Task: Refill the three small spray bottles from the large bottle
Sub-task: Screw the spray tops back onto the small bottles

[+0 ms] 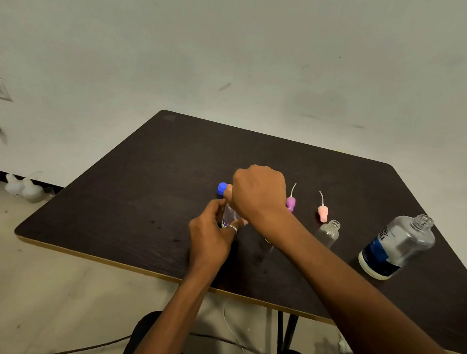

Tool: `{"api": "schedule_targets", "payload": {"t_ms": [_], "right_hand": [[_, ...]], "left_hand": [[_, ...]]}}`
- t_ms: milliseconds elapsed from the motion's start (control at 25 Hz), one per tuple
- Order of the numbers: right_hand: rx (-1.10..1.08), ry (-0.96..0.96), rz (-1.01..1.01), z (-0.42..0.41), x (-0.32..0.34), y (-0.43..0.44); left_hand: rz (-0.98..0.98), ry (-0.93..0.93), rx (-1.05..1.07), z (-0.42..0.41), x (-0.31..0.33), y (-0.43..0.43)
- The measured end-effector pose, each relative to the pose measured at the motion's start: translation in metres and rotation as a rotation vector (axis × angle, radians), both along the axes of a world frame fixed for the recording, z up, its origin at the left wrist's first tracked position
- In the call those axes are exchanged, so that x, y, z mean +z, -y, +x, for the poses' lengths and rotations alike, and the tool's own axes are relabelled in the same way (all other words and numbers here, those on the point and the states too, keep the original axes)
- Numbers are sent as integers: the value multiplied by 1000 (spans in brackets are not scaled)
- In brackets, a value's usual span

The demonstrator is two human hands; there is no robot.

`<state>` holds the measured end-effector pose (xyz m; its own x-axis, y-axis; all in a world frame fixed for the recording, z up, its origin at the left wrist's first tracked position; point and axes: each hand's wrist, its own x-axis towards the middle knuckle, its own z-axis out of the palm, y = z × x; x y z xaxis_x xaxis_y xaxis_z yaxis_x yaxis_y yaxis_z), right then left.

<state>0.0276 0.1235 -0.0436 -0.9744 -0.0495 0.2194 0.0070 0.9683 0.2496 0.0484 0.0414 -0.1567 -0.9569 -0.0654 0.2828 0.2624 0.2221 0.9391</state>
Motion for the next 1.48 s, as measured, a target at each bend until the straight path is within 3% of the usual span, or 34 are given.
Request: {"api": "schedule_targets", "payload": {"t_ms": [600,800,1240,1480], "right_hand": [[-208,80,-35,0,1,16],[-250,80,-39,2,2,20],[-269,74,-66,4,2,21],[-210,-6,-137,10,0,14]], "left_hand": [[-106,-12,137,3,3,-4],[-145,-100,145,7,2,-5],[-252,-105,211,4,-2,-12],[-204,-125,214,7,0,-14]]}}
